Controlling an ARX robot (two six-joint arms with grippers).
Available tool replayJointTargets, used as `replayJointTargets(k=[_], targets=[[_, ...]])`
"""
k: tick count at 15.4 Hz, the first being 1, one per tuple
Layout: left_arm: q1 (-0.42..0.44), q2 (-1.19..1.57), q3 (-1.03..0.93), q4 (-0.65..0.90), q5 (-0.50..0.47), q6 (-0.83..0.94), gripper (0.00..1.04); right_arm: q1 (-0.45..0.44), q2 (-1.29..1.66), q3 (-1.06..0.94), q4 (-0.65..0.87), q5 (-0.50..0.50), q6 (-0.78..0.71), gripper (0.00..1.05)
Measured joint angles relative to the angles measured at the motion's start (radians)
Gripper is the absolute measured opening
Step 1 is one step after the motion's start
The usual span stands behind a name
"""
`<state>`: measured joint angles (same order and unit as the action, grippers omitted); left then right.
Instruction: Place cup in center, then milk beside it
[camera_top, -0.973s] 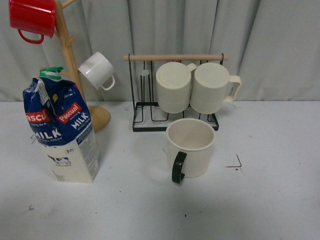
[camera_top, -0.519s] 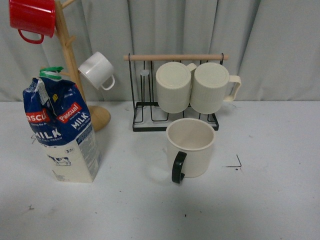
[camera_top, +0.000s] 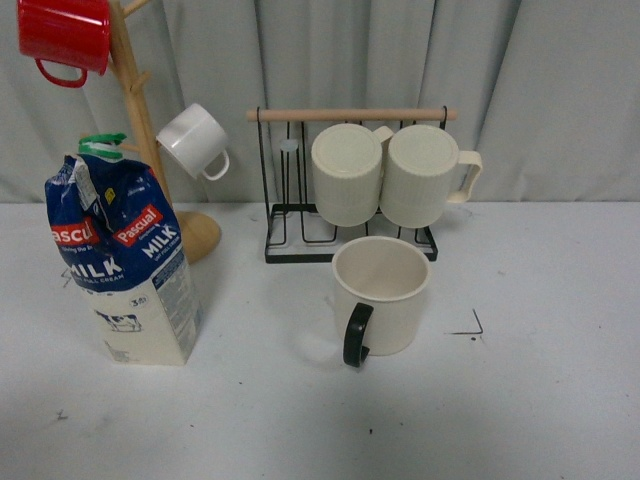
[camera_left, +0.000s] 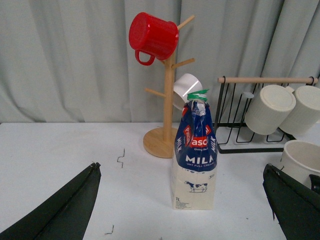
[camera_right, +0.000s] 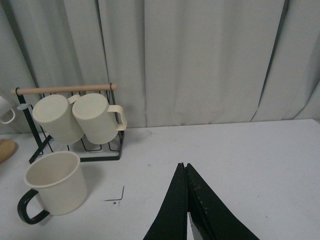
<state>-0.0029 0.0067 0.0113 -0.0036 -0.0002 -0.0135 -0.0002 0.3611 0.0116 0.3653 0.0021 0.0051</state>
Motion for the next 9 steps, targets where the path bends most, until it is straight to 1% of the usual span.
replayJointTargets(k=[5, 9], targets=[[0.000, 0.000, 0.000, 0.000, 0.000, 0.000, 0.98, 0.000, -0.123, 0.000, -0.125, 0.000, 0.000, 0.02], [0.000, 0.000, 0.000, 0.000, 0.000, 0.000, 0.98, 0.000, -0.190, 0.000, -0.193, 0.000, 0.000, 0.02]])
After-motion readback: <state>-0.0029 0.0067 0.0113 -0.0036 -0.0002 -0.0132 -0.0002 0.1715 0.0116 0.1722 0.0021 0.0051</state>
